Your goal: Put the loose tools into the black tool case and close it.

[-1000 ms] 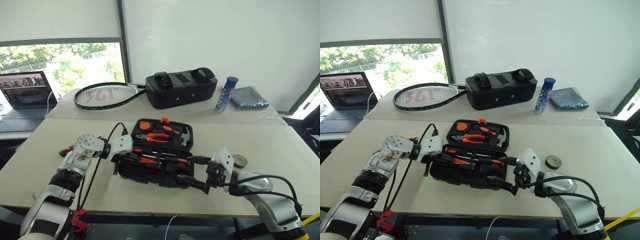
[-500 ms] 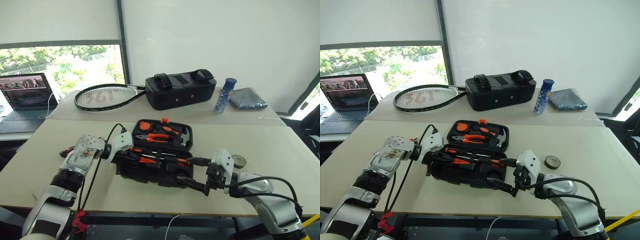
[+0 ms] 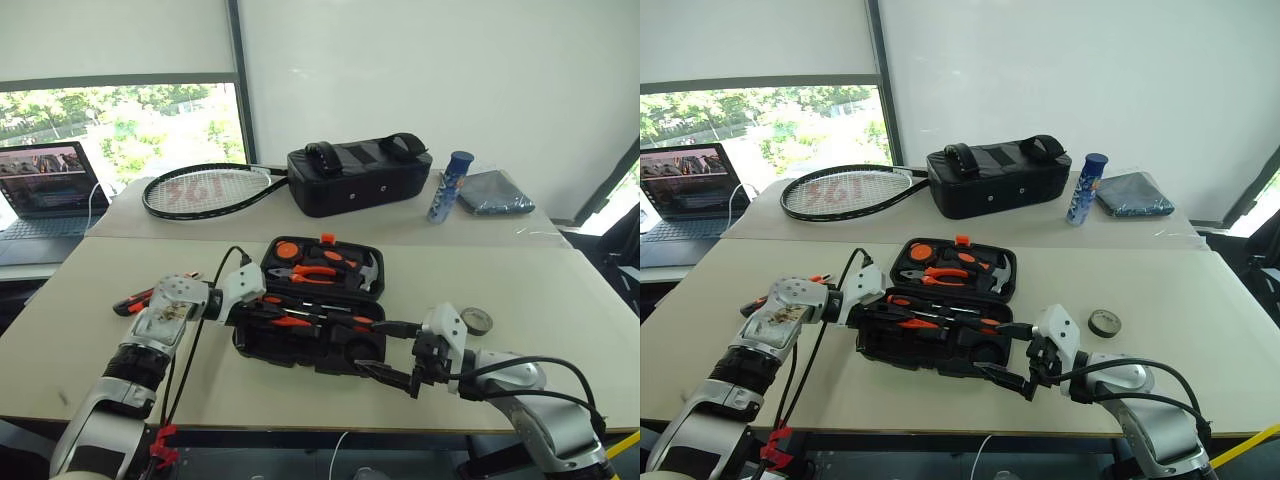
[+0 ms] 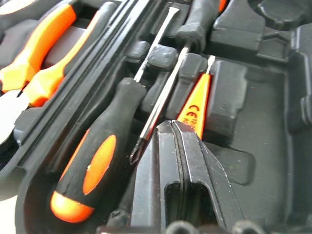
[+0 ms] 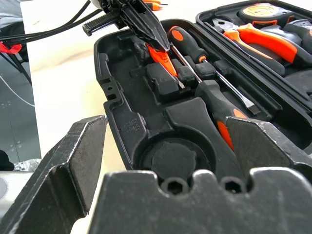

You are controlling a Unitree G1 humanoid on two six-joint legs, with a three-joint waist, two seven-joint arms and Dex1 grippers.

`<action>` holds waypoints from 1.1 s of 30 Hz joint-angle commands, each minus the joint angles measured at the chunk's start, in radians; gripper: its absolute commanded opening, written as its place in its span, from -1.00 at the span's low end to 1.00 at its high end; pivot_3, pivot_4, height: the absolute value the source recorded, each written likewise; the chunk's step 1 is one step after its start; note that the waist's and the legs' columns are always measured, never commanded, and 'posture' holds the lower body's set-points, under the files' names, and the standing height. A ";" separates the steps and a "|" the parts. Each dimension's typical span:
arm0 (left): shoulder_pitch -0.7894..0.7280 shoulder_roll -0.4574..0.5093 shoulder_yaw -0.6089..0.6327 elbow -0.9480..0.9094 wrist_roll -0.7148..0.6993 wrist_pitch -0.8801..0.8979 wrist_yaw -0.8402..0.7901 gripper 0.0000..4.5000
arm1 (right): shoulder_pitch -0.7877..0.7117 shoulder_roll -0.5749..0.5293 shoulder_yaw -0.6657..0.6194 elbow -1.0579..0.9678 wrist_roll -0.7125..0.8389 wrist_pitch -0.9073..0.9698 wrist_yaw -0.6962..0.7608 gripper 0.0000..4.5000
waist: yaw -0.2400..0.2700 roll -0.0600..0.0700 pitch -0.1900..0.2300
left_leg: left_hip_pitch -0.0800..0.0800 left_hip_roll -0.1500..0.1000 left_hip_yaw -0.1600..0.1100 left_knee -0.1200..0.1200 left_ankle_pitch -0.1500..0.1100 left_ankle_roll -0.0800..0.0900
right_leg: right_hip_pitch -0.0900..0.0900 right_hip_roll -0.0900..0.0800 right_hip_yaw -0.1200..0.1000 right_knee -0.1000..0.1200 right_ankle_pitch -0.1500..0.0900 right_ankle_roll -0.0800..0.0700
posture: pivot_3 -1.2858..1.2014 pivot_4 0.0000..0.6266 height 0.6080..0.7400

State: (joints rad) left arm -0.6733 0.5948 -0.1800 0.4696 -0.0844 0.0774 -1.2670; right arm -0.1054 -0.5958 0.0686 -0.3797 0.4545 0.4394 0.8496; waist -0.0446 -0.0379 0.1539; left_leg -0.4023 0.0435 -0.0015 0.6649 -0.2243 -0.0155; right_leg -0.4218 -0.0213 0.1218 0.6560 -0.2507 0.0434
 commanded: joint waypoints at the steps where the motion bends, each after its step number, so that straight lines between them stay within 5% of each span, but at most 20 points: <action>1: 0.006 0.015 -0.017 0.040 0.030 -0.034 -0.007 -0.98 | 0.000 0.000 -0.014 -0.032 0.020 0.000 0.006 1.00 | 0.000 0.000 0.000 | 0.000 0.000 0.000 0.000 0.000 0.000 | 0.000 0.000 0.000 0.000 0.000 0.000 | 0.03 -0.52 1.00; 8: 0.023 0.011 -0.021 0.059 0.028 -0.121 -0.023 -0.98 | -0.003 0.002 -0.016 -0.023 0.014 -0.007 0.004 1.00 | -0.001 0.000 0.000 | 0.001 0.000 0.000 0.000 0.000 0.000 | 0.001 0.000 0.000 0.000 0.000 0.000 | 0.03 -0.52 1.00; 16: 0.091 0.046 0.150 -0.107 -0.182 -0.137 -0.063 -0.98 | -0.006 0.012 -0.058 0.008 0.034 -0.092 0.047 1.00 | -0.001 0.000 0.000 | -0.002 0.000 0.000 0.000 0.000 0.000 | -0.002 0.000 0.000 0.000 0.000 0.000 | 0.03 -0.52 1.00; 20: 0.239 0.132 0.288 -0.207 -0.271 -0.083 -0.041 -0.55 | 0.011 0.032 -0.101 0.014 0.076 -0.153 0.092 1.00 | -0.013 0.000 0.000 | -0.001 0.001 0.000 -0.001 0.000 0.000 | -0.002 0.000 0.000 0.000 0.000 0.000 | 0.03 -0.52 1.00; 29: 0.642 0.195 0.701 -0.255 -0.356 -0.021 0.202 0.92 | 0.060 0.092 -0.139 0.012 0.101 -0.385 0.207 1.00 | -0.019 0.000 0.001 | 0.001 0.003 0.001 -0.002 0.000 0.000 | -0.001 -0.001 -0.001 0.000 0.000 -0.001 | 0.03 -0.52 1.00; 33: 0.850 0.153 0.908 -0.261 -0.380 0.002 0.335 0.98 | 0.087 0.102 -0.157 0.019 0.095 -0.481 0.241 1.00 | -0.022 -0.001 0.001 | 0.002 0.004 0.001 -0.003 0.000 0.000 | -0.001 -0.001 -0.002 0.000 -0.001 -0.002 | 0.03 -0.52 1.00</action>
State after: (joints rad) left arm 0.1215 0.7650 0.6193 0.2311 -0.4347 0.0709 -1.0000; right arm -0.0238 -0.4961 -0.0566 -0.3416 0.5332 0.0145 1.0725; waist -0.0663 -0.0385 0.1551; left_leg -0.3999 0.0476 0.0000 0.6620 -0.2247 -0.0156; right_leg -0.4224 -0.0224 0.1198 0.6558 -0.2518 0.0413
